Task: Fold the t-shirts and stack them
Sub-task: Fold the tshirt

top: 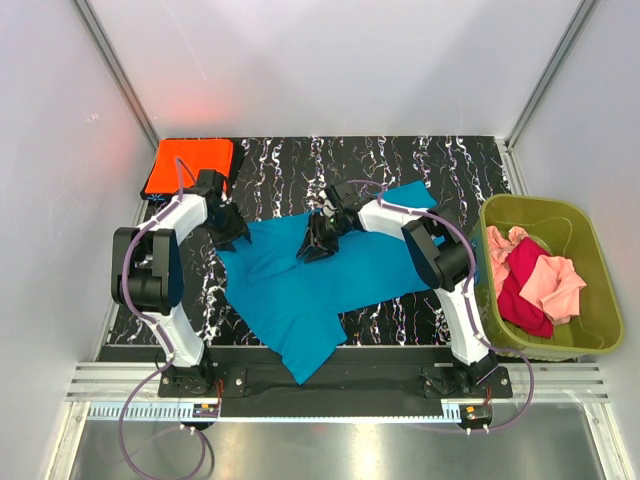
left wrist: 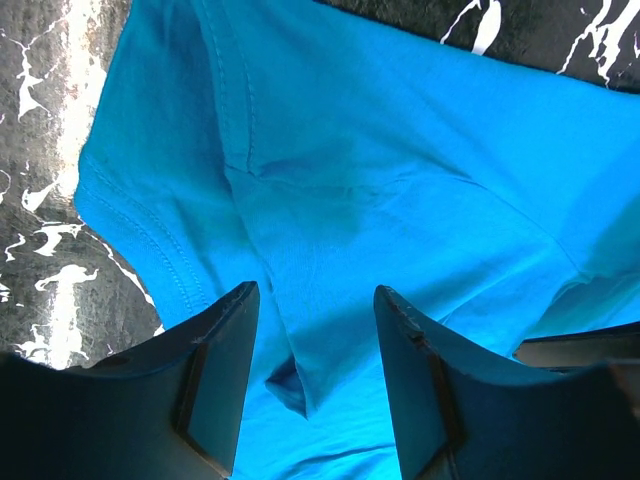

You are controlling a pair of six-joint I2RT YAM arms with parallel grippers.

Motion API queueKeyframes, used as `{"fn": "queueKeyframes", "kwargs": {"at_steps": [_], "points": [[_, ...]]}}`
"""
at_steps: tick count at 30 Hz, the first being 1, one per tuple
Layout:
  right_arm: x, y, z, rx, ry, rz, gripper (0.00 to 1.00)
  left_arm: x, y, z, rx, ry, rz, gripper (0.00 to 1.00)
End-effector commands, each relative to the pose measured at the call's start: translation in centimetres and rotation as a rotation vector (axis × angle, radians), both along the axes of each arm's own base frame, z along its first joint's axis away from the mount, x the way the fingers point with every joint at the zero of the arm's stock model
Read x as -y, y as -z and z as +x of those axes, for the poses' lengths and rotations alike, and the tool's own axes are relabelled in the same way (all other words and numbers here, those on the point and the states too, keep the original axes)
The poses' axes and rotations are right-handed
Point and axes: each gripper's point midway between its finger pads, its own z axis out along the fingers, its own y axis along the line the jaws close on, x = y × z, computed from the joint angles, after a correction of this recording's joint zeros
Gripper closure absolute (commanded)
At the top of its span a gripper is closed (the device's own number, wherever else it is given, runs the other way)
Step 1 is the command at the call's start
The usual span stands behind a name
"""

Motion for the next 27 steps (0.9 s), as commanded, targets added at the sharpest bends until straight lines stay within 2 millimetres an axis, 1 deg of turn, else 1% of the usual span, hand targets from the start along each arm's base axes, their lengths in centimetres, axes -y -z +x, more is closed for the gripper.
{"fn": "queueKeyframes", "kwargs": {"at_steps": [1,5,13,15,16,18,21,23,24,27], "points": [[-0.9,-1.0,0.3,0.059,-0.015,0.036,0.60,-0.1,-0.5,0.9,0.044,0.009,-0.008,0.46],[-1.2,-0.1,0.1,0.040,-0.014,0.045,0.64,-0.2,-0.7,1.0,0.046,0.012,-0.006,0.46],[-2.4,0.1,1.2,0.028,-0.006,0.074,0.71,-0.3,-0.3,0.7,0.038,0.014,-0.010,0.47],[-2.8,-0.4,1.5,0.027,-0.004,0.086,0.74,-0.4,-0.2,0.7,0.037,0.014,-0.009,0.47],[-2.9,-0.7,1.6,0.028,-0.003,0.093,0.79,-0.3,-0.1,0.6,0.033,0.015,-0.010,0.47],[-3.1,-1.4,1.7,0.015,0.008,0.097,0.84,-0.4,-0.1,0.6,0.033,0.017,-0.009,0.47],[-2.9,-2.7,1.4,-0.018,0.014,0.086,0.87,-0.6,-0.2,0.8,0.036,0.016,-0.001,0.47],[-3.1,-4.1,1.3,-0.027,0.008,0.100,0.87,-0.7,-0.1,0.8,0.034,0.012,0.001,0.47],[-2.8,-4.1,0.8,-0.067,0.010,0.078,0.89,-0.8,-0.1,0.9,0.037,0.011,0.001,0.47],[-2.5,-4.7,0.2,-0.131,0.009,0.046,0.92,-0.9,-0.1,0.9,0.038,0.009,0.000,0.47]]}}
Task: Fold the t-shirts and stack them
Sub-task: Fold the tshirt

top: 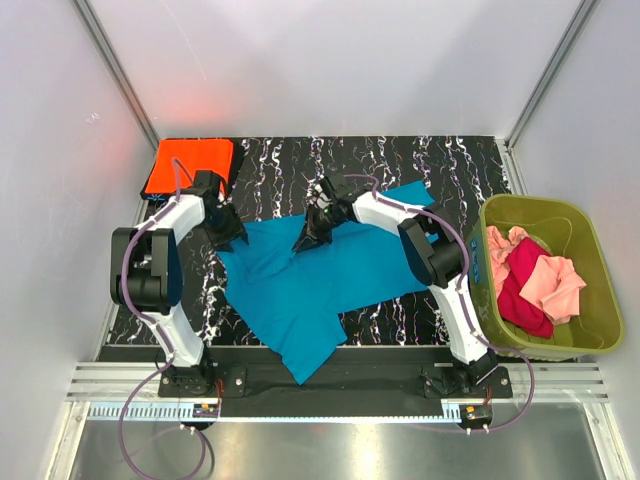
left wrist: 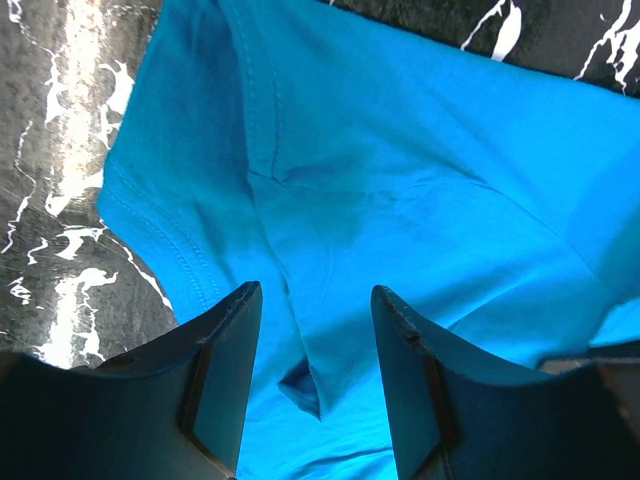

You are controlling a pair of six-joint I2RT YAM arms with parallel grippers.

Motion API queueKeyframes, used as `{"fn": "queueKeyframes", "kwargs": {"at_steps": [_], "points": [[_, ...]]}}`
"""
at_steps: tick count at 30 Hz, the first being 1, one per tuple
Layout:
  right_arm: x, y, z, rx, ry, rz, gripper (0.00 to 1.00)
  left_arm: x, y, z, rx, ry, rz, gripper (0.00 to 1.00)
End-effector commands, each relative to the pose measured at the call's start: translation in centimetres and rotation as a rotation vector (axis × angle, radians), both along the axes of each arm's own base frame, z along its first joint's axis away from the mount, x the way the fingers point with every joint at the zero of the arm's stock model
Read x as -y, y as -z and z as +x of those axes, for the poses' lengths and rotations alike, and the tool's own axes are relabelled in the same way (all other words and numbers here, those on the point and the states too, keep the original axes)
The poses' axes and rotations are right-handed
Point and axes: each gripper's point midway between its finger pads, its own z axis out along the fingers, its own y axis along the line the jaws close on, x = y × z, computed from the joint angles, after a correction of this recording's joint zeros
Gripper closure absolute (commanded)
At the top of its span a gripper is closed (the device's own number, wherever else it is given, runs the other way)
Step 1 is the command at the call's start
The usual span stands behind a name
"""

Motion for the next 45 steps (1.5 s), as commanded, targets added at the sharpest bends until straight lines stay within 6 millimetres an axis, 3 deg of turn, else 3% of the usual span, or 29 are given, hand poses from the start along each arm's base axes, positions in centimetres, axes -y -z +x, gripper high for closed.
{"fn": "queueKeyframes", "kwargs": {"at_steps": [1,5,9,10,13,18,26,30,34,39,42,44,45], "points": [[-0.5,-3.3,-1.5,-0.087,-0.026,0.003,0.92,-0.3,-0.3,1.0,0.040,0.009,-0.005,0.47],[-0.4,-4.0,-2.5,-0.166,-0.038,-0.004,0.89,-0.5,-0.1,0.9,0.039,0.010,-0.002,0.47],[-1.0,-5.5,-2.4,-0.180,-0.018,0.077,0.73,-0.8,0.3,0.6,0.032,0.001,-0.002,0.47],[-1.2,-5.6,-2.5,-0.185,-0.017,0.097,0.65,-0.8,0.3,0.6,0.031,-0.001,-0.007,0.47],[-1.1,-4.9,-3.1,-0.193,-0.022,0.127,0.55,-0.7,0.3,0.3,0.027,0.001,-0.013,0.47],[1.7,-2.3,-3.0,-0.026,-0.061,-0.057,0.57,-0.7,0.2,0.2,0.030,0.003,-0.013,0.47],[1.5,-1.9,-2.2,0.036,-0.113,-0.060,0.64,0.0,-1.3,0.4,0.069,-0.023,-0.056,0.50],[2.0,0.8,-2.2,-0.001,-0.130,-0.118,0.65,0.8,-2.2,0.4,0.107,-0.044,-0.099,0.50],[3.5,2.0,-1.7,0.050,-0.149,-0.229,0.61,-0.4,-3.2,-0.1,0.132,-0.095,-0.020,0.51],[6.0,-1.3,-1.3,0.178,-0.210,-0.323,0.55,-1.0,-5.1,-1.8,0.182,-0.102,0.130,0.46],[8.3,-3.7,-1.4,0.246,-0.216,-0.393,0.47,-0.9,-4.1,-1.8,0.132,-0.109,0.168,0.46],[10.3,-4.2,-1.8,0.264,-0.212,-0.450,0.45,-0.8,-3.6,-1.3,0.115,-0.120,0.182,0.54],[10.9,-5.7,-1.9,0.297,-0.200,-0.454,0.44,-0.9,-3.0,-0.5,0.106,-0.127,0.196,0.59]]}}
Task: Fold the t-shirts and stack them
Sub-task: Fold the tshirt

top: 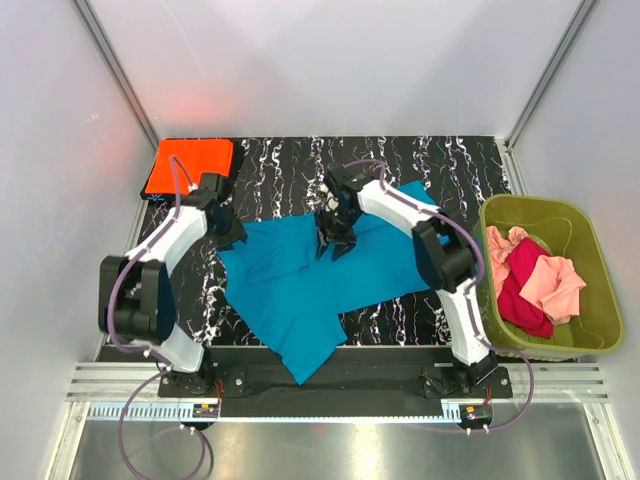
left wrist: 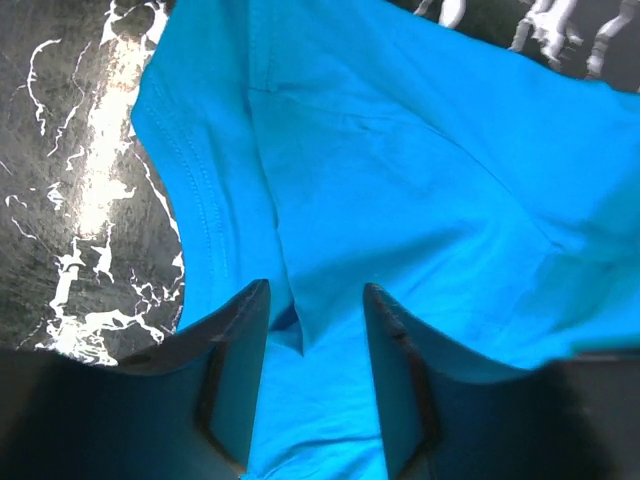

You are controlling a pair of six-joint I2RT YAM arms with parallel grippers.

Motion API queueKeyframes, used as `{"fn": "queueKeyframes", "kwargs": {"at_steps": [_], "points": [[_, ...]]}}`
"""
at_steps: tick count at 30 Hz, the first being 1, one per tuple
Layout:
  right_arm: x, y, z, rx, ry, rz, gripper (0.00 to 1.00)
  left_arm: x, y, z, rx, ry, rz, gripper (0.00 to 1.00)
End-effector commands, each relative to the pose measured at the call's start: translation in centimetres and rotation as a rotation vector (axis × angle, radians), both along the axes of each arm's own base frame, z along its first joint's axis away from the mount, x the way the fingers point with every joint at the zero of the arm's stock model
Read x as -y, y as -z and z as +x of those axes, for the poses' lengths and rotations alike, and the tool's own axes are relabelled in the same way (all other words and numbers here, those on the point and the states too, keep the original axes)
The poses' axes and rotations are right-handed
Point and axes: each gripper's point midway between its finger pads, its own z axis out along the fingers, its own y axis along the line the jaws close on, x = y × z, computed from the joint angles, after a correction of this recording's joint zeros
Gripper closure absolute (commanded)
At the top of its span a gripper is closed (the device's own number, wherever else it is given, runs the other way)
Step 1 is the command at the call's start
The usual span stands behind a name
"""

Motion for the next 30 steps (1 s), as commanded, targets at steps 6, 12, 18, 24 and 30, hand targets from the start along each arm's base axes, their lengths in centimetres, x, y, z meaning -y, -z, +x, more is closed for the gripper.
{"fn": "queueKeyframes", "kwargs": {"at_steps": [6,12,18,24,30], "points": [[9.3,-8.3,-0.4,0.228,0.018,-0.171,0.41,-1.8,4.5,3.7,-0.106,-0.107,0.120,0.65],[14.4,-7.4,-0.4,0.193,0.113,-0.201,0.39,-5.7,6.5,4.5,-0.216,-0.163,0.201,0.65],[16.4,-6.1,-0.5,0.165,0.144,-0.229,0.39,-9.7,6.3,4.1,-0.245,-0.149,0.331,0.65],[18.1,-6.0,-0.3,0.178,0.162,-0.315,0.38,-11.2,2.9,4.1,-0.173,-0.130,0.357,0.57],[20.4,-5.1,-0.5,0.146,0.220,-0.371,0.38,-9.9,-2.5,1.0,-0.093,-0.116,0.327,0.22]]}}
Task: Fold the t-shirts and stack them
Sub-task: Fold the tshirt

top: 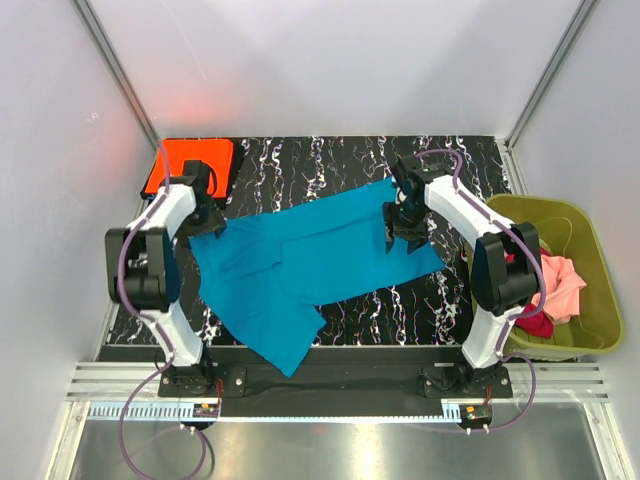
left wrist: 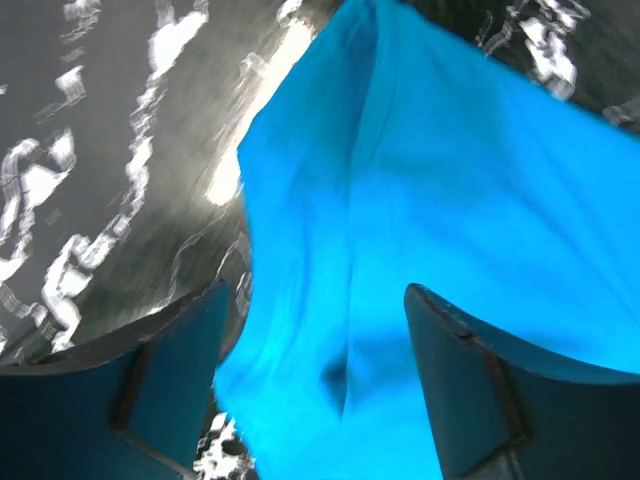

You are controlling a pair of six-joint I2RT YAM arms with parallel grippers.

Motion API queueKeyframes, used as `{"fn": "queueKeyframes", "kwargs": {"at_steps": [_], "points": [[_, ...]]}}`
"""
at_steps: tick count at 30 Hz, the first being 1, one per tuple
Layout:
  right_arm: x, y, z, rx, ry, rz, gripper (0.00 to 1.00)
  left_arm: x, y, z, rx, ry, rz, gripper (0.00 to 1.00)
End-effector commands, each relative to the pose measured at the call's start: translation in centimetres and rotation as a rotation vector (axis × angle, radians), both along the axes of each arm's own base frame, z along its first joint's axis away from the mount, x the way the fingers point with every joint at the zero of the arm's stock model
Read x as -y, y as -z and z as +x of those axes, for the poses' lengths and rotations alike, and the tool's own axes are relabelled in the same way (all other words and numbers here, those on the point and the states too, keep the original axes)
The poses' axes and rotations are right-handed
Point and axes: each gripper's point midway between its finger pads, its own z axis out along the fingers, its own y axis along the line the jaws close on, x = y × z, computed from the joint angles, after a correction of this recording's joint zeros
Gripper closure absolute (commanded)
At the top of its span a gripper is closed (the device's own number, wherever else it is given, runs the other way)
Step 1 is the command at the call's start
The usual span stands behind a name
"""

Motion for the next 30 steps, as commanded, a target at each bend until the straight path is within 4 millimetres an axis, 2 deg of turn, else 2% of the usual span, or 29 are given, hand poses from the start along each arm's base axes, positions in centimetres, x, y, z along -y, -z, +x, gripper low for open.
{"fn": "queueKeyframes", "kwargs": {"at_steps": [1,2,3,4,5,6,7,8,9,10,11,12,13,15,16,19,23,25,28,30], "points": [[1.8,-0.1,-0.1,0.004,0.040,-0.040,0.38,0.0,-5.4,-2.5,0.090,0.014,0.029,0.22],[1.7,-0.1,-0.1,0.006,0.045,-0.033,0.38,1.3,-5.8,-3.7,0.082,0.048,0.022,0.22],[1.6,-0.3,-0.3,0.009,0.046,-0.024,0.38,2.1,-7.7,-4.7,0.137,0.067,0.012,0.22],[1.6,-0.2,-0.6,0.003,0.050,-0.016,0.38,3.1,-8.3,-5.8,0.153,0.078,0.002,0.24],[1.6,-0.2,-0.6,0.007,0.056,-0.011,0.38,5.5,-7.7,-8.2,0.113,0.154,-0.005,0.28],[1.6,-0.4,-0.7,0.015,0.061,-0.008,0.38,7.0,-9.1,-9.6,0.169,0.188,-0.028,0.32],[1.6,-0.3,-1.0,0.009,0.064,-0.004,0.38,8.6,-9.0,-11.2,0.179,0.193,-0.063,0.35],[1.4,-0.6,-1.1,0.018,0.070,0.005,0.38,11.3,-8.9,-14.3,0.177,0.296,-0.099,0.39],[1.3,-0.7,-1.0,0.024,0.072,0.018,0.38,12.4,-8.4,-16.2,0.161,0.323,-0.124,0.45],[1.2,-0.7,-1.3,0.020,0.080,0.027,0.38,13.6,-8.1,-17.8,0.160,0.303,-0.167,0.47],[1.0,-0.7,-1.3,0.026,0.081,0.039,0.38,15.3,-8.1,-20.3,0.157,0.392,-0.205,0.49],[0.9,-1.1,-1.3,0.039,0.086,0.051,0.38,15.3,-6.8,-22.1,0.116,0.405,-0.202,0.53],[0.6,-1.0,-1.5,0.038,0.091,0.070,0.38,16.3,-6.3,-24.2,0.090,0.441,-0.215,0.54],[0.4,-1.2,-1.8,0.046,0.095,0.089,0.38,17.1,-5.7,-26.1,0.076,0.487,-0.217,0.54],[0.5,-0.8,-2.1,0.039,0.100,0.089,0.38,18.3,-5.6,-27.7,0.068,0.528,-0.234,0.52],[0.7,-0.9,-2.8,0.045,0.107,0.092,0.38,21.2,-5.0,-30.1,0.039,0.632,-0.232,0.48],[1.6,-1.5,-3.8,0.064,0.112,0.069,0.38,23.8,-3.4,-32.4,-0.023,0.737,-0.139,0.45],[2.1,-1.5,-4.4,0.066,0.111,0.049,0.37,25.4,-2.8,-33.4,-0.037,0.778,-0.158,0.44],[2.4,-1.7,-5.1,0.068,0.114,0.044,0.37,27.0,-1.6,-34.5,-0.074,0.802,-0.188,0.44],[2.5,-2.0,-5.6,0.079,0.113,0.052,0.37,27.1,-0.7,-34.8,-0.085,0.809,-0.179,0.44]]}}
